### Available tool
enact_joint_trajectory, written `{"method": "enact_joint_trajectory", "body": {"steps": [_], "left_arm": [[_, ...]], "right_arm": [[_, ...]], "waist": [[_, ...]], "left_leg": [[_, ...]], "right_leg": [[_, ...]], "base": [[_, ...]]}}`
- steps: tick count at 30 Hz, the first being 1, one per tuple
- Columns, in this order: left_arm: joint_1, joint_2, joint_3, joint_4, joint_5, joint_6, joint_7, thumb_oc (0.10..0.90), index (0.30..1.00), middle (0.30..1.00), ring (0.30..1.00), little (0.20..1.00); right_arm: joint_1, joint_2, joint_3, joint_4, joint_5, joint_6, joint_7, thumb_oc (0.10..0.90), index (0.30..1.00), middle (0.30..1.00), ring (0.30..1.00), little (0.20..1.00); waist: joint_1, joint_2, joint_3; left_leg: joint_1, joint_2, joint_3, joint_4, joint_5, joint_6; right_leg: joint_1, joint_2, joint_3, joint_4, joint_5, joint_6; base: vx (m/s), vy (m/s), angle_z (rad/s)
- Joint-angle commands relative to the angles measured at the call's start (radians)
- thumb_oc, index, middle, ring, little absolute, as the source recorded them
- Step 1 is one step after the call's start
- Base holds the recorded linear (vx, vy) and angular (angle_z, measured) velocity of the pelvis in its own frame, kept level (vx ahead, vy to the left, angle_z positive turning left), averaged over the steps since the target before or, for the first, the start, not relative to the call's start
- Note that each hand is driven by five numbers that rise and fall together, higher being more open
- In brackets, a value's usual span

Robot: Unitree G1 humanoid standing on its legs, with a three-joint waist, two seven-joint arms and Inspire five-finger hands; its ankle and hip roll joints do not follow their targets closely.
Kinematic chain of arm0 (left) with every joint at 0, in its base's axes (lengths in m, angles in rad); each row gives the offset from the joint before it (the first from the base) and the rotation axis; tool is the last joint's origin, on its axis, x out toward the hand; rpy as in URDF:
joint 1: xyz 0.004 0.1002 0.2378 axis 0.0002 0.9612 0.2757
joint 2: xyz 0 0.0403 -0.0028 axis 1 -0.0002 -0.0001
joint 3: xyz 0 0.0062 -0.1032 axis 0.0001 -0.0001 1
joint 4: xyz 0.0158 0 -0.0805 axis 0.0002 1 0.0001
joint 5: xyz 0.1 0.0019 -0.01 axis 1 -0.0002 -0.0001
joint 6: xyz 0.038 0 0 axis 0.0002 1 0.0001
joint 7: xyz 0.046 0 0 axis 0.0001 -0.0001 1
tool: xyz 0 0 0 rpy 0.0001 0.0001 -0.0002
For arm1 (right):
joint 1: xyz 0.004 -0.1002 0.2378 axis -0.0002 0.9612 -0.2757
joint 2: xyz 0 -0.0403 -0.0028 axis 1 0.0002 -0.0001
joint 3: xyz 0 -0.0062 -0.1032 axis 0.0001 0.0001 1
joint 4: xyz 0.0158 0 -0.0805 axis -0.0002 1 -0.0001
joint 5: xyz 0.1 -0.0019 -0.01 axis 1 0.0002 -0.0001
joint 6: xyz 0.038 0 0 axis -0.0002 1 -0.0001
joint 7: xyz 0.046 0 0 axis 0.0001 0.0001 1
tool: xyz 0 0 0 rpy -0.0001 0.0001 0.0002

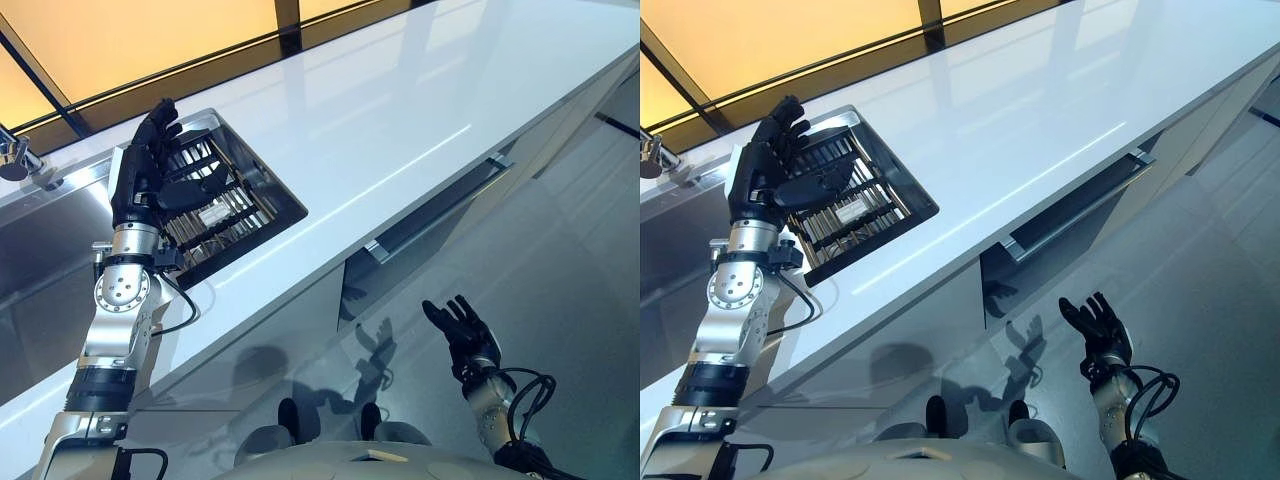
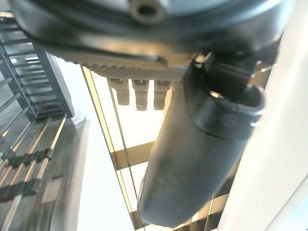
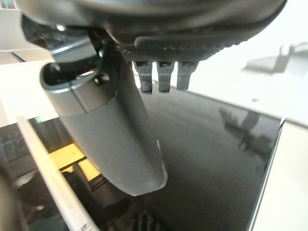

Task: Pick up plates and place into dishwasher.

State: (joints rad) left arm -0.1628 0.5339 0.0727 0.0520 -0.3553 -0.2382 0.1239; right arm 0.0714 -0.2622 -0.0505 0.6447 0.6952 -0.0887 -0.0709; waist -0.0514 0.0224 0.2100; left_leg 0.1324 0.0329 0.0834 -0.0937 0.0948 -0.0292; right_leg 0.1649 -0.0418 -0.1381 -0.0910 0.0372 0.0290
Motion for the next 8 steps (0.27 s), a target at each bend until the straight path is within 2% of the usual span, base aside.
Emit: {"method": "enact_joint_trajectory", "body": {"steps": [1, 3, 8], "left_arm": [[-0.064, 0.027, 0.032, -0.057, -0.039, -0.063, 0.022, 0.800, 0.900, 0.900, 0.900, 0.900], [-0.062, 0.025, 0.036, -0.067, -0.049, -0.057, 0.021, 0.800, 0.900, 0.900, 0.900, 0.900], [-0.057, 0.017, 0.039, -0.090, -0.050, -0.047, 0.030, 0.800, 0.900, 0.900, 0.900, 0.900]], "right_arm": [[-0.039, -0.036, 0.006, 0.007, -0.050, -0.048, -0.023, 0.800, 0.900, 0.900, 0.900, 0.900], [-0.029, -0.036, 0.012, 0.066, -0.130, -0.012, -0.033, 0.800, 0.900, 0.900, 0.900, 0.900], [-0.021, -0.041, 0.039, 0.153, -0.219, 0.044, -0.006, 0.800, 0.900, 0.900, 0.900, 0.900]], "waist": [[-0.006, -0.013, -0.070], [-0.006, -0.012, -0.073], [-0.003, -0.014, -0.077]], "left_leg": [[0.050, -0.074, 0.040, 0.006, -0.119, 0.042], [0.053, -0.074, 0.040, 0.006, -0.124, 0.045], [0.058, -0.075, 0.040, 0.006, -0.129, 0.049]], "right_leg": [[0.002, 0.045, 0.002, 0.004, -0.026, 0.012], [0.003, 0.044, 0.004, 0.004, -0.027, 0.012], [0.007, 0.044, 0.005, 0.004, -0.028, 0.013]], "base": [[0.00, 0.000, 0.00], [0.00, 0.000, 0.00], [0.00, 0.000, 0.00]]}}
